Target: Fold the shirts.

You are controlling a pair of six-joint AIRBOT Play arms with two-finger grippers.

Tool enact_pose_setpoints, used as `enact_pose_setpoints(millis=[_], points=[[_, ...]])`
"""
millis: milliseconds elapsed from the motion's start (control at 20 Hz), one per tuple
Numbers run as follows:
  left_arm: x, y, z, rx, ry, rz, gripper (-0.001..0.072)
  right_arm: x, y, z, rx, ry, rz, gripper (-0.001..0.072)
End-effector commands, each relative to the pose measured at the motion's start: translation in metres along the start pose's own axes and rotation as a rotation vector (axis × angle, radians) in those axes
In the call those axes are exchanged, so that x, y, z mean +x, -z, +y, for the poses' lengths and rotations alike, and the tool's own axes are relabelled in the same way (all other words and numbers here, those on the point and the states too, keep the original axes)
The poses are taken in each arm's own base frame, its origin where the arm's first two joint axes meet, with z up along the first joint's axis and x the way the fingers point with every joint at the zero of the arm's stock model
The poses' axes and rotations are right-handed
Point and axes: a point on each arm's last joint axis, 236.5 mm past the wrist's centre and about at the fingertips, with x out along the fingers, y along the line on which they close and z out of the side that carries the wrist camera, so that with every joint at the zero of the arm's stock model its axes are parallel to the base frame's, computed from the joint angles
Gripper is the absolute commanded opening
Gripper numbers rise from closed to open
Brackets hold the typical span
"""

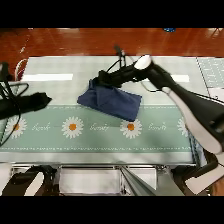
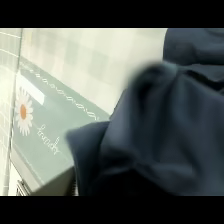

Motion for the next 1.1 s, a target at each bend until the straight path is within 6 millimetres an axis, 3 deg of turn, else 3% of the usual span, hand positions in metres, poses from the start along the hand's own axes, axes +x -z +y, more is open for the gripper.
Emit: enact_pose_setpoints(millis=[0, 100, 200, 300, 400, 450, 600, 650, 700, 800, 950, 1050], points=[[0.014, 0.024, 0.007, -0.056, 0.024, 0.013, 0.0016, 0.04, -0.001, -0.017, 0.041, 0.012, -0.013, 0.0404], [0.015, 0.021, 0.008, -0.059, 0.022, -0.002, 0.0016, 0.032, -0.015, -0.019, 0.051, 0.009, -0.053, 0.0404], [0.015, 0.018, 0.008, -0.06, 0.021, -0.017, 0.0016, 0.002, -0.031, -0.017, 0.067, -0.017, -0.071, 0.0404], [0.015, 0.016, 0.009, -0.06, 0.02, -0.025, 0.0016, -0.055, -0.043, -0.016, 0.07, -0.041, -0.057, 0.0404], [0.015, 0.016, 0.009, -0.061, 0.02, -0.026, 0.0016, -0.13, -0.039, -0.025, 0.033, 0.0, -0.01, 0.0404], [0.015, 0.016, 0.009, -0.061, 0.02, -0.025, 0.0016, -0.168, -0.029, -0.041, -0.008, 0.098, 0.017, 0.0404], [0.015, 0.016, 0.009, -0.06, 0.02, -0.025, 0.0016, -0.287, 0.015, -0.131, 0.012, 0.648, -0.001, 0.0404], [0.015, 0.016, 0.008, -0.061, 0.021, -0.025, 0.0016, -0.311, 0.031, -0.151, 0.058, 0.755, -0.054, 0.0404], [0.015, 0.016, 0.008, -0.064, 0.025, -0.026, 0.0016, -0.32, 0.047, -0.166, 0.11, 0.792, -0.13, 0.0404], [0.015, 0.015, 0.006, -0.071, 0.032, -0.026, 0.0016, -0.307, 0.074, -0.187, 0.214, 0.755, -0.287, 0.0404], [0.015, 0.015, 0.005, -0.076, 0.034, -0.027, 0.0016, -0.256, 0.104, -0.207, 0.395, 0.587, -0.403, 0.0404], [0.015, 0.015, 0.005, -0.076, 0.034, -0.026, 0.0016, -0.22, 0.116, -0.212, 0.485, 0.461, -0.38, 0.0405]])
